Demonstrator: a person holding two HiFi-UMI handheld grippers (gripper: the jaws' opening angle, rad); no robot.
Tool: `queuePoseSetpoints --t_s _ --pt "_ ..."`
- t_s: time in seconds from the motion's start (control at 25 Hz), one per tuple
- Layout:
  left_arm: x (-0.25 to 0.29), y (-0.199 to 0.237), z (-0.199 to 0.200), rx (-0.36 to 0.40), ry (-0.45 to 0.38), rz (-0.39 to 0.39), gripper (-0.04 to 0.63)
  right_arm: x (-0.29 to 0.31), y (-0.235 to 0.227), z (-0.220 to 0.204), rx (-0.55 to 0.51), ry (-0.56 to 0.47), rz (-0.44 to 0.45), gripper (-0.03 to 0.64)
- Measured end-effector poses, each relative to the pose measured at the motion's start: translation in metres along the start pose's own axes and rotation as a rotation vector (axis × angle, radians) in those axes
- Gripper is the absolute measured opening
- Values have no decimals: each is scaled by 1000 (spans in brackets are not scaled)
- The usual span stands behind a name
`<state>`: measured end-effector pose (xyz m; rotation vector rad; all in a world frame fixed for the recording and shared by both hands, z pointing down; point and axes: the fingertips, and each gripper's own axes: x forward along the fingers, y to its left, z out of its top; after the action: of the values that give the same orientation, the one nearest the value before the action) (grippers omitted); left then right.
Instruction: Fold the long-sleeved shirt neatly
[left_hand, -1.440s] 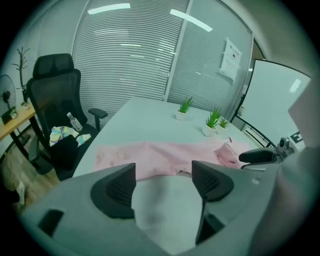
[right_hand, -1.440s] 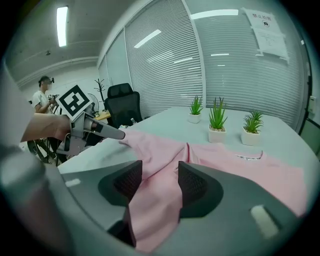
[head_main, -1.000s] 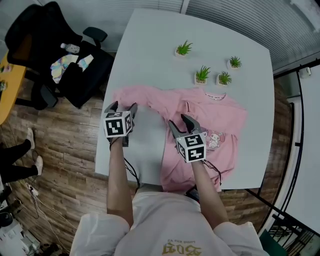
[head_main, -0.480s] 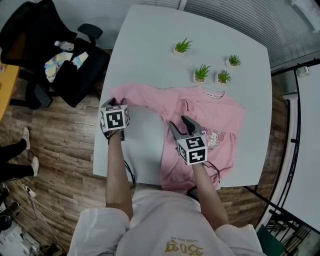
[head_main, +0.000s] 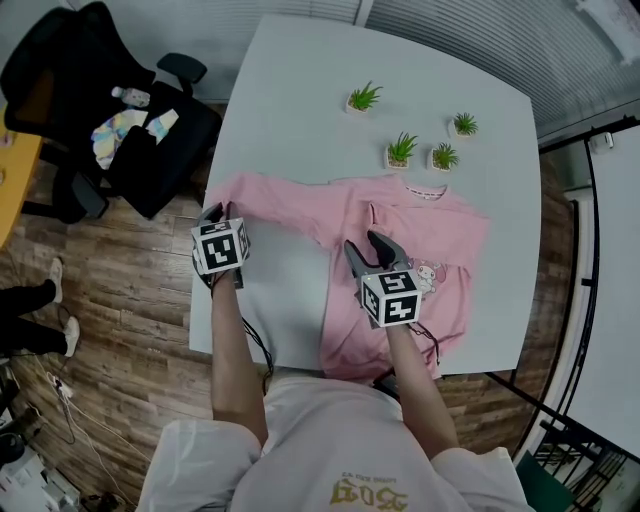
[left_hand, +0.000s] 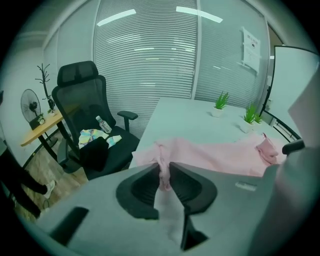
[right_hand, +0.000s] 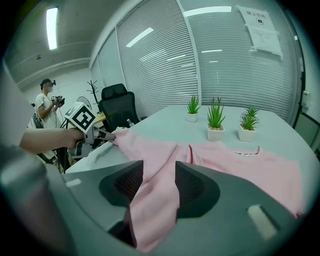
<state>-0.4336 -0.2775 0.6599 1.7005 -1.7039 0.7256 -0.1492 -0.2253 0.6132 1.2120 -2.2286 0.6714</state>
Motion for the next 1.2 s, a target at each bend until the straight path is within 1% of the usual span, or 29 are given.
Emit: queuePoseSetpoints --t_s 0.28,0.44,0.68,1.2 --pt "-40 20 7 -43 -53 52 61 -18 -5 7 37 -29 -11 212" --pt "-56 19 12 -45 -74 65 61 -28 -7 10 41 -42 -10 212" --pt "-71 1 22 -27 -103 59 61 -43 -13 12 51 -59 -10 212" --pt "-87 -44 41 27 -142 -4 61 -56 -25 18 97 -95 -8 212"
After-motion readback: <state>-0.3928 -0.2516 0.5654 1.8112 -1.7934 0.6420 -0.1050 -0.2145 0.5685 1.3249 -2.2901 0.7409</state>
